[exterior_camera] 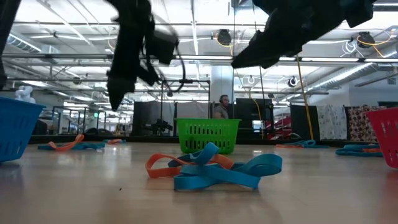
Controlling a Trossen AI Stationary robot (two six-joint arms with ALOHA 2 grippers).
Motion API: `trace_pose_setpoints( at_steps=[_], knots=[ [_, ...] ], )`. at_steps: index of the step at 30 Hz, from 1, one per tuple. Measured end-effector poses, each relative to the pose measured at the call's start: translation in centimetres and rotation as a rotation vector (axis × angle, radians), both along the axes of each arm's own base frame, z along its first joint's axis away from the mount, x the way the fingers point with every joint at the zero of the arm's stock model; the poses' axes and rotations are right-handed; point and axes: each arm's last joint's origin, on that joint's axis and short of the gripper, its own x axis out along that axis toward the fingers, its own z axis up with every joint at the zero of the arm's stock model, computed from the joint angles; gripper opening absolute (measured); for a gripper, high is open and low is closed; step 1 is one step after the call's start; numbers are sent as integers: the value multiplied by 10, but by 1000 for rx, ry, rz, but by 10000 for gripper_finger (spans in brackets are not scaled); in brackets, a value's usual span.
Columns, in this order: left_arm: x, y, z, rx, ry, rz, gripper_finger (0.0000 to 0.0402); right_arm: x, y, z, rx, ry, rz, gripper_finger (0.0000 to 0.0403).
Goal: Sort rubber bands into baskets
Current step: Put the orange rubber band into the blue bin
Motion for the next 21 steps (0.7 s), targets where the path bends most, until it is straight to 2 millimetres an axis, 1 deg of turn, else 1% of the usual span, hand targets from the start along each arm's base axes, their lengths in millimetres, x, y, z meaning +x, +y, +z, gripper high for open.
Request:
trace_pose_setpoints(
  at_steps=[3, 5, 9, 11, 14, 17, 21],
  knots=[
    [-18, 43, -15, -99, -94, 133, 99, -1, 0, -2, -6, 20, 0, 114],
    [-28, 65, -21, -131, -170, 181, 99, -2, -1, -3, -9, 31, 0, 114],
    [-45, 97, -24, -107, -254, 280, 99, -2, -1, -3, -9, 31, 0, 114],
    [-51, 107, -24, -95, -280, 314, 99, -2, -1, -3, -14, 31, 2, 114],
    [-55, 115, -24, -102, -331, 348, 99, -2, -1, -3, -29, 30, 11, 114],
    [-53, 117, -24, -107, -387, 388, 98, -2, -1, -3, -33, 34, 13, 114],
    [-54, 116, -29, -125, -367, 427, 98, -2, -1, -3, -32, 36, 12, 114]
  ],
)
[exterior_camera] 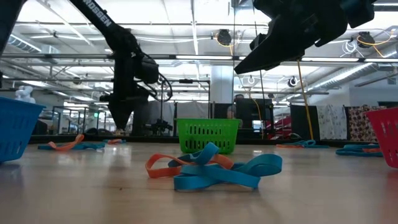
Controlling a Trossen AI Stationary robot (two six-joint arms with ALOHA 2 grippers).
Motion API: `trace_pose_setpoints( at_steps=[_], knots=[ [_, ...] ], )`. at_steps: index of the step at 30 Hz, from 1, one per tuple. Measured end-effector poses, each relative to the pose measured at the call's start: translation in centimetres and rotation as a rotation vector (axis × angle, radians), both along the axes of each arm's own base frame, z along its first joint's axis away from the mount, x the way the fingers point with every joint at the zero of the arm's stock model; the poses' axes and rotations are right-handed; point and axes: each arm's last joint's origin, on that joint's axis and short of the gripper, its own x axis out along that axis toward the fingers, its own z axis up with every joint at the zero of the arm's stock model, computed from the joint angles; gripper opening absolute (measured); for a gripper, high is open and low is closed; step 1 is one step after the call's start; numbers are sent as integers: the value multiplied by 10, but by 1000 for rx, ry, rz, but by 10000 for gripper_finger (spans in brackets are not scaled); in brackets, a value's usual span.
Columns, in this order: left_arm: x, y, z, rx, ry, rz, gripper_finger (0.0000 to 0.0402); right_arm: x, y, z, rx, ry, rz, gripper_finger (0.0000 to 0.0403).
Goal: Sort rubber bands into baskets
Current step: Put the orange rubber band into the blue bin
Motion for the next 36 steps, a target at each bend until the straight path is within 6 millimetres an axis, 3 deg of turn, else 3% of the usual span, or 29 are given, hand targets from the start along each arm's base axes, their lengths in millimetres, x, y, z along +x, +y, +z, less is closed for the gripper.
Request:
trace_pose_setpoints(
  at_steps=[13, 26, 29, 32, 36],
  knots=[
    [0, -13, -47, -121, 113, 0, 97, -2, -1, -3, 29, 38, -26, 114],
    [-3, -16, -52, -120, 120, -49, 94, -1, -1, -2, 14, 27, -15, 114],
    [-3, -16, -53, -120, 122, -56, 69, -1, 0, -2, 13, 27, -14, 114],
    [-3, -16, -53, -128, 120, -74, 19, -1, 0, -2, 12, 27, -14, 114],
    [0, -18, -49, -113, 126, -101, 9, -1, -1, -2, 12, 27, -14, 114]
  ],
)
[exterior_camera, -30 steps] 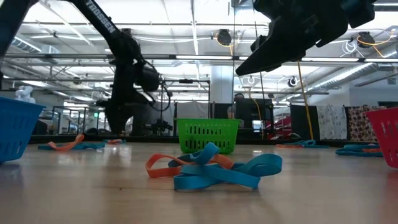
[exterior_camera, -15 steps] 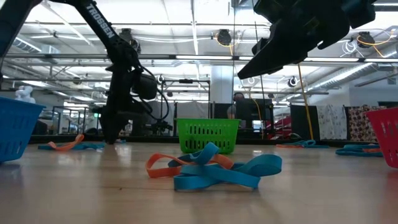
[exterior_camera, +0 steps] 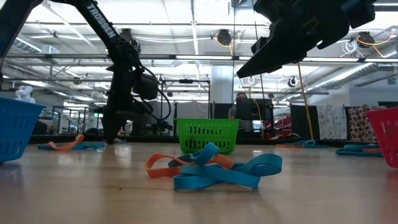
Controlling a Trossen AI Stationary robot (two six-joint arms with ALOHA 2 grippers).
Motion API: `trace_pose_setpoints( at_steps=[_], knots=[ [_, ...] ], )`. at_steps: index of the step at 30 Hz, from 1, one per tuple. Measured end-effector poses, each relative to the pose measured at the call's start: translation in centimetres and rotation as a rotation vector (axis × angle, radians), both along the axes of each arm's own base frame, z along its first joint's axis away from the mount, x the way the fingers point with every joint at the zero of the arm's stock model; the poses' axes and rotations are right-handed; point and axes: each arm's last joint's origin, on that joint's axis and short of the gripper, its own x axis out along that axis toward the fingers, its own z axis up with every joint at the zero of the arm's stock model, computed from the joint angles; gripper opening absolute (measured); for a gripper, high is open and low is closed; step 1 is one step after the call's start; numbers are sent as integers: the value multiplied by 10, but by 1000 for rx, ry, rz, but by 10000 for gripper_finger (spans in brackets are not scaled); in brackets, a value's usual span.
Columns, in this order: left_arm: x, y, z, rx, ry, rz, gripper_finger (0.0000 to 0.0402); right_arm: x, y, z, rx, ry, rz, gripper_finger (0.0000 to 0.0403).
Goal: Sort rubber bands into baskets
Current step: Put the orange rubber band into the blue bin
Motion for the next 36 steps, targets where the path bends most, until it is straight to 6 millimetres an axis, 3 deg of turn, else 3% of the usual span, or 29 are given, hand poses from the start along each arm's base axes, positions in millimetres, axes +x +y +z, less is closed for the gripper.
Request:
trace_pose_setpoints(
  at_steps=[4, 11, 17, 23, 29, 36],
  knots=[
    [1, -8, 12, 20, -19, -44, 4, 0, 0, 0, -1, 0, 0, 114],
    [-6, -26, 53, 67, -74, -40, 3, 0, 0, 0, -1, 0, 0, 114],
    [-9, -63, 87, -16, -184, -32, 2, 0, 0, 0, 2, 1, -2, 114],
    [0, -130, 105, -140, -200, -82, 1, 0, 0, 0, 3, 1, -2, 114],
    [10, -211, 108, -220, -175, -184, 1, 0, 0, 0, 27, 2, -18, 114],
    [-1, -303, 109, -294, -204, -259, 1, 0, 0, 0, 28, 2, -19, 114]
  ],
)
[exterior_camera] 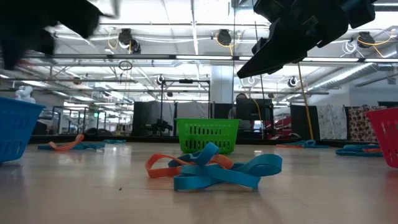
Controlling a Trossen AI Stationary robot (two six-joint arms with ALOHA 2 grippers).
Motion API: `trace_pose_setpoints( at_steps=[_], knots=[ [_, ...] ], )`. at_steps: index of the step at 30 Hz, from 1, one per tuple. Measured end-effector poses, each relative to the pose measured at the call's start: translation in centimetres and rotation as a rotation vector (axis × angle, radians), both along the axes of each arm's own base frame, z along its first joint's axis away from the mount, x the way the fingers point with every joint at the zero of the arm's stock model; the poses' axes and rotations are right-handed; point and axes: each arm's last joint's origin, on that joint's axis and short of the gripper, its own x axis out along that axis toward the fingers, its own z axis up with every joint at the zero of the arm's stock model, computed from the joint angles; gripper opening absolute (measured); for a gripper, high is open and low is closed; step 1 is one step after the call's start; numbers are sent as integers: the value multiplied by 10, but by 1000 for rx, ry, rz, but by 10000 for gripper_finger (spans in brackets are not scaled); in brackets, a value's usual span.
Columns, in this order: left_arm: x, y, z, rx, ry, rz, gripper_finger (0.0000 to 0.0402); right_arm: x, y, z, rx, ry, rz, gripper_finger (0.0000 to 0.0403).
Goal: Sort rubber bands into baskets
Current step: Put the orange rubber band into the blue bin
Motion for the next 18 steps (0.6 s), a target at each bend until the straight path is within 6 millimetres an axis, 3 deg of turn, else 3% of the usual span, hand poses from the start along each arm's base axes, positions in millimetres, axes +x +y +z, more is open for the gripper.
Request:
trace_pose_setpoints(
  at_steps=[5, 9, 18],
  knots=[
    [-12, -51, 0, -56, -79, -12, 1, 0, 0, 0, 0, 0, 0, 114],
    [-19, -81, -2, -92, -160, -70, 1, 0, 0, 0, 13, 0, -9, 114],
    [-20, -95, -17, -19, -157, -103, 33, 1, 0, 2, 25, -21, -12, 114]
  ],
)
